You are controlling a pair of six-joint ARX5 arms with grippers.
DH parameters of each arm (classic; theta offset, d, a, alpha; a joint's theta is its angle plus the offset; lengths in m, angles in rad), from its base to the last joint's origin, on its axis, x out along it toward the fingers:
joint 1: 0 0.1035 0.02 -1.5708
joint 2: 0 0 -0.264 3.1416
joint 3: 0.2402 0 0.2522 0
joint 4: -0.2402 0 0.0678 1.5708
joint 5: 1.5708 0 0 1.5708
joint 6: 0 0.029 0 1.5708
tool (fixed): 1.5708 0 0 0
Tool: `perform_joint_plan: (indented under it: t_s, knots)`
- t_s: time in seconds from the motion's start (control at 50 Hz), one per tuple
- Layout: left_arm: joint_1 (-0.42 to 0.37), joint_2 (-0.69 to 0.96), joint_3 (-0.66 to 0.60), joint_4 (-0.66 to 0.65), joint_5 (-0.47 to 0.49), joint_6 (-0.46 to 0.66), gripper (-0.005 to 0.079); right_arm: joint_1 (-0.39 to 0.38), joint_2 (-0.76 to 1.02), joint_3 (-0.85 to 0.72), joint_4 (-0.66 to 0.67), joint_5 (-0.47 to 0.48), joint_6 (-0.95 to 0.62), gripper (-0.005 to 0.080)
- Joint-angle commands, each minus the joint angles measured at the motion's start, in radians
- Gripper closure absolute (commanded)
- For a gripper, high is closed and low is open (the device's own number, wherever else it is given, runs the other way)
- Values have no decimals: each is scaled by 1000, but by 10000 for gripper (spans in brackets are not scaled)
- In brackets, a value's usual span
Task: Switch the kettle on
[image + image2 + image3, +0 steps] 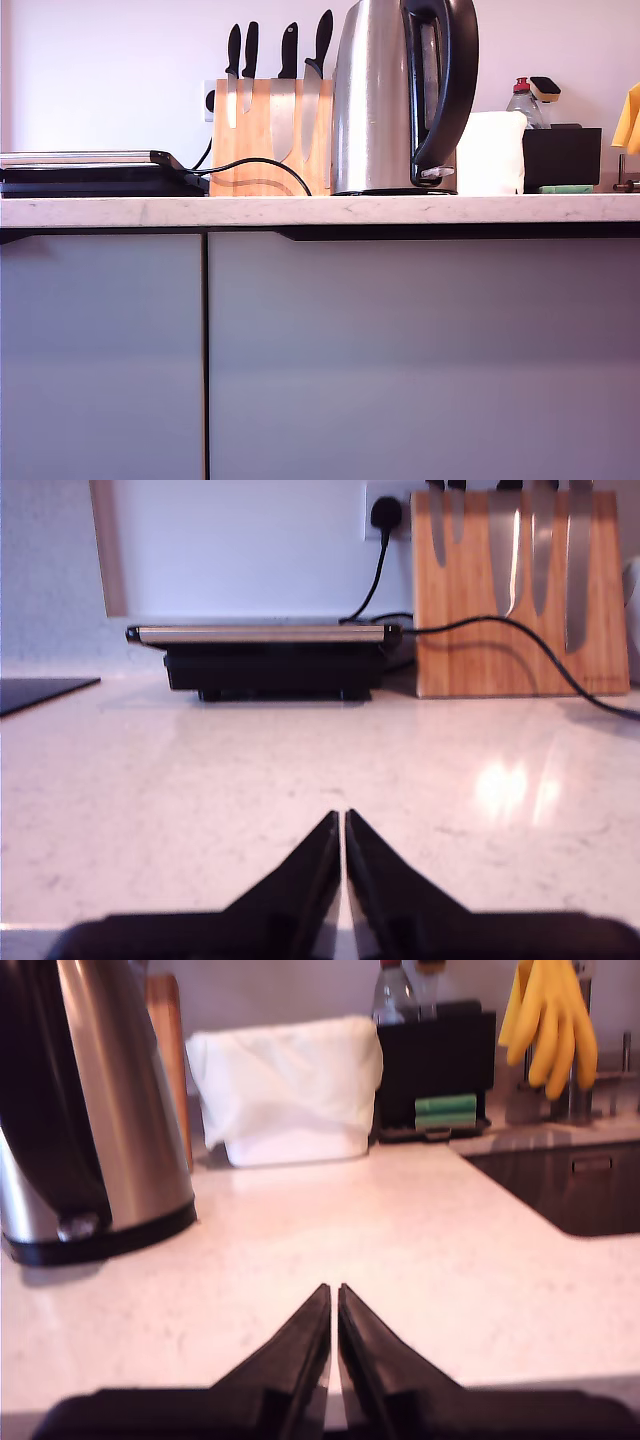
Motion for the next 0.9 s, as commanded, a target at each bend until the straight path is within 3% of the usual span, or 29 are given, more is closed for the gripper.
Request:
perform_joint_plan:
  t_s: [0.0,0.5,0.74,0.88]
  knots:
    - [-2,-5,28,0,3,-4,759,-2,-6,21,9,-1,5,762]
    - [-3,-4,97,-16,69,-52,761,0,-6,85,8,-14,61,762]
    - [-11,74,174,-96,373,-176,761,1,14,172,-57,-303,166,762]
    - [-29,164,203,-57,465,-188,761,1,69,216,-124,-398,217,762]
